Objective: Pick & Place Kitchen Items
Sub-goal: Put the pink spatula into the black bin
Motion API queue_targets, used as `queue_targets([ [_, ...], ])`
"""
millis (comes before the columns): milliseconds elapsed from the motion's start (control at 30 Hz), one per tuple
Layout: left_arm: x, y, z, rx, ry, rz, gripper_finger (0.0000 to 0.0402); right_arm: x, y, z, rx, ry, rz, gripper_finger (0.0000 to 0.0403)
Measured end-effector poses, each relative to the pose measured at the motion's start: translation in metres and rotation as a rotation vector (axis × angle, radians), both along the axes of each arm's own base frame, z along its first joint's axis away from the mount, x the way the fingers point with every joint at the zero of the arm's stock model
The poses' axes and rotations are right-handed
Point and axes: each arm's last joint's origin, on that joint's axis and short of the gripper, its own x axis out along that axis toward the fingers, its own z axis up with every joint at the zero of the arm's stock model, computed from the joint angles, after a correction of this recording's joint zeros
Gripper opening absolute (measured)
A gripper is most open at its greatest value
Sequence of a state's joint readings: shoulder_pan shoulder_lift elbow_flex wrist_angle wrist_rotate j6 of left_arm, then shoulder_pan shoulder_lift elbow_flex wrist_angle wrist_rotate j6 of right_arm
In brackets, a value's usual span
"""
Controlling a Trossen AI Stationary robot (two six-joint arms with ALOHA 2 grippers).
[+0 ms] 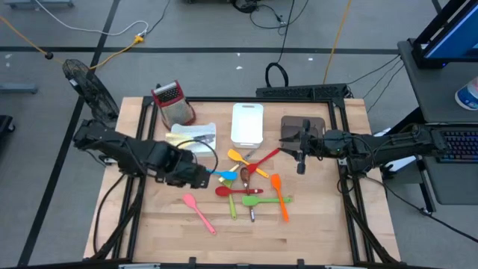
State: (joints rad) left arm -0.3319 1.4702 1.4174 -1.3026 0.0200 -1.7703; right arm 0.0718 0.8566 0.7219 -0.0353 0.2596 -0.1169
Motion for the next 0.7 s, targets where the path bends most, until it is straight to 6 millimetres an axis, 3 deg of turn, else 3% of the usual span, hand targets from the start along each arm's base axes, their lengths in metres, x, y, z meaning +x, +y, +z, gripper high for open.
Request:
queue_targets([
  [233,0.004,-0.032,-0.015,0.013,0.027,0.162,0.0218,0.000,0.000,0.000,0.000,0.000,0.000,0.0130],
  [700,0.041,-0.093,-0.093,-0.069,0.205,0.332,0.0218,0.000,0.000,0.000,-0.029,0.005,0.007,0.0130],
])
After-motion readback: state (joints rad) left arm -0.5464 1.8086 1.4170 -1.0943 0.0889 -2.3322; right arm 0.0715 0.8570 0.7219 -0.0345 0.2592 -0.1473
